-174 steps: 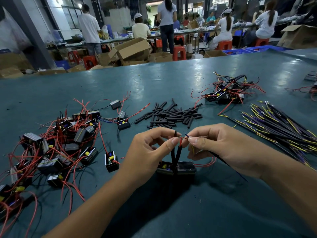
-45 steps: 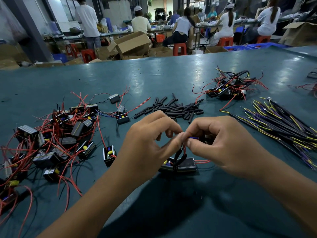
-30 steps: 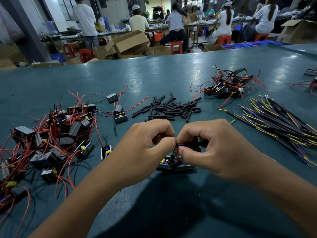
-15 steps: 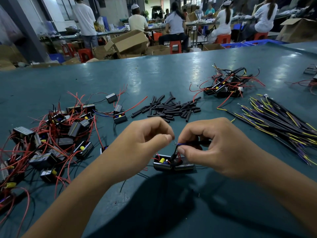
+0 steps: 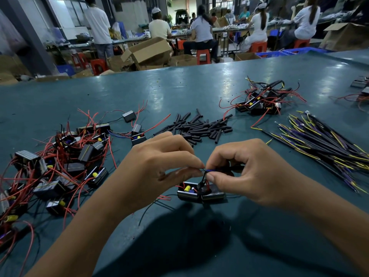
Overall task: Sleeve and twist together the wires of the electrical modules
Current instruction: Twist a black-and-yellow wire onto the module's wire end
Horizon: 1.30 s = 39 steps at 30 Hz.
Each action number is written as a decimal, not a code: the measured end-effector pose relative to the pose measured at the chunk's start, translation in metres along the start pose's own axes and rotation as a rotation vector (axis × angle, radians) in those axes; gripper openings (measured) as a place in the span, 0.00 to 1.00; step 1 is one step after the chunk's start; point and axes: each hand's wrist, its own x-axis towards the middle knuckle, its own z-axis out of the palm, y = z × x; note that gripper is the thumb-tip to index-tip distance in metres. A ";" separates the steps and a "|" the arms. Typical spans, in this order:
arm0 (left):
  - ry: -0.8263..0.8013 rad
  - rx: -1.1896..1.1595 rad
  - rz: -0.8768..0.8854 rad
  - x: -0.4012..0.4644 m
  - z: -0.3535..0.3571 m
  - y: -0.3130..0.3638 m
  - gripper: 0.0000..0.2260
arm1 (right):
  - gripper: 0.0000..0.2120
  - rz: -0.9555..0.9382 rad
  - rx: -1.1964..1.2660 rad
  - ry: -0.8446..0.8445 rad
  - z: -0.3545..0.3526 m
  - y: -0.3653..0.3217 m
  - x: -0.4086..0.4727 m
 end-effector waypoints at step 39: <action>0.095 -0.013 -0.049 0.002 0.012 0.006 0.08 | 0.03 0.017 0.014 0.015 -0.002 0.002 0.001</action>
